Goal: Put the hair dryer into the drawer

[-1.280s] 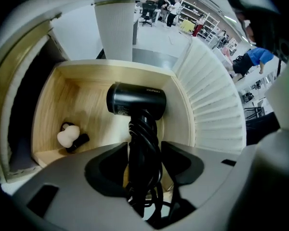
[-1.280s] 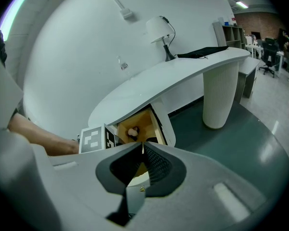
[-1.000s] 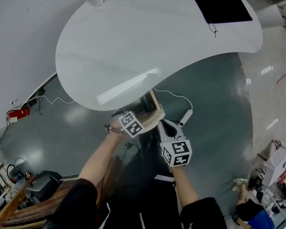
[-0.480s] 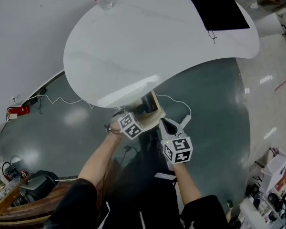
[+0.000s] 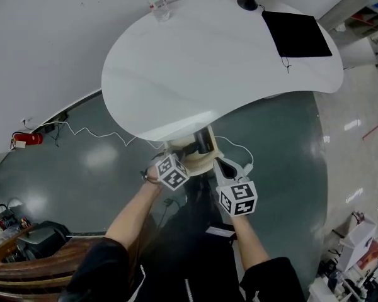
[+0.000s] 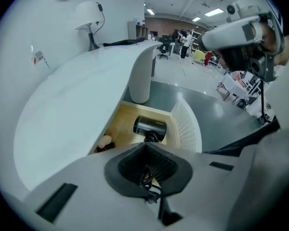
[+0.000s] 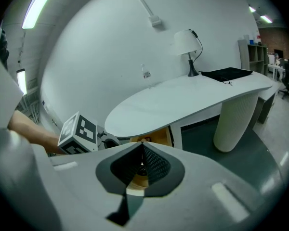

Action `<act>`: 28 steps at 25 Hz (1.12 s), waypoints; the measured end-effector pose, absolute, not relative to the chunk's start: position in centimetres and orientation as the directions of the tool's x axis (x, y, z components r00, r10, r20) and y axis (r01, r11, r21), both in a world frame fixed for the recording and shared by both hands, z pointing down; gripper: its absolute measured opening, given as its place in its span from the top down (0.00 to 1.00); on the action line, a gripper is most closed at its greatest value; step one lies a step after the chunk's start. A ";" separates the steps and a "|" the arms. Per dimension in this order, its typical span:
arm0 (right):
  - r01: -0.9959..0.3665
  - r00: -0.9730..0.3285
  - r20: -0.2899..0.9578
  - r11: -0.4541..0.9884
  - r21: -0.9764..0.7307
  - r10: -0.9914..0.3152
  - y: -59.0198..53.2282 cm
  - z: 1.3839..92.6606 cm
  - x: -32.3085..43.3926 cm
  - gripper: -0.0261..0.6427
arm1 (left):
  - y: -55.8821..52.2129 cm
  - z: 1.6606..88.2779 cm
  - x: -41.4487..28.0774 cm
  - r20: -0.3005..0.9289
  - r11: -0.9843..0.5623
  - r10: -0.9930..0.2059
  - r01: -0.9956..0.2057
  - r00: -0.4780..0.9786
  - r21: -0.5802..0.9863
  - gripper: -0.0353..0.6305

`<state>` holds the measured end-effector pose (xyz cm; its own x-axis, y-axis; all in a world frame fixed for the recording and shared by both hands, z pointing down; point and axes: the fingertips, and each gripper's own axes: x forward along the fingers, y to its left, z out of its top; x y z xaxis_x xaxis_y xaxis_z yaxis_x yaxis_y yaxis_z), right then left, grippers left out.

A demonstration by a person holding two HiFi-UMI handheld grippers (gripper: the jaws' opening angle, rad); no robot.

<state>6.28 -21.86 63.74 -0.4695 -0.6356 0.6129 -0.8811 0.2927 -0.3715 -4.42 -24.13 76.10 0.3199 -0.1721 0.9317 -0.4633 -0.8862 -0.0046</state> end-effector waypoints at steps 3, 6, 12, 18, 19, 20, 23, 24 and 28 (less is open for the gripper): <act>-0.881 -0.472 0.607 0.310 -0.358 -0.640 -21.8 63.0 6.0 0.96 | -24.1 74.3 -4.6 0.912 -0.861 -0.209 -0.509 0.352 -0.001 0.93; -0.881 -0.472 0.600 0.322 -0.346 -0.646 -21.7 62.1 5.6 0.96 | -24.1 72.1 -4.9 0.887 -0.833 -0.257 -0.554 0.385 -0.001 0.93; -0.885 -0.466 0.578 0.345 -0.313 -0.670 -21.6 59.8 5.0 0.95 | -24.2 67.7 -6.0 0.834 -0.782 -0.361 -0.623 0.418 -0.027 0.93; -0.876 -0.482 0.546 0.392 -0.281 -0.685 -20.8 57.1 4.1 0.95 | -23.1 64.0 -7.2 0.794 -0.732 -0.423 -0.681 0.437 -0.015 0.93; -0.874 -0.486 0.539 0.403 -0.273 -0.688 -20.6 56.6 4.0 0.95 | -22.8 63.4 -7.3 0.786 -0.725 -0.433 -0.688 0.441 -0.013 0.93; -0.872 -0.488 0.534 0.412 -0.264 -0.691 -20.4 56.2 4.0 0.95 | -22.5 62.8 -7.4 0.778 -0.720 -0.443 -0.693 0.446 -0.012 0.93; -0.869 -0.492 0.521 0.430 -0.245 -0.697 -19.6 54.9 3.8 0.95 | -21.3 61.1 -7.6 0.756 -0.709 -0.466 -0.705 0.459 -0.009 0.93; -0.868 -0.493 0.517 0.435 -0.240 -0.700 -19.3 54.5 3.7 0.95 | -20.9 60.5 -7.7 0.750 -0.706 -0.473 -0.708 0.462 -0.010 0.93; -0.866 -0.495 0.500 0.451 -0.216 -0.710 -18.2 53.1 3.3 0.95 | -19.7 58.6 -8.1 0.726 -0.700 -0.498 -0.714 0.474 -0.014 0.93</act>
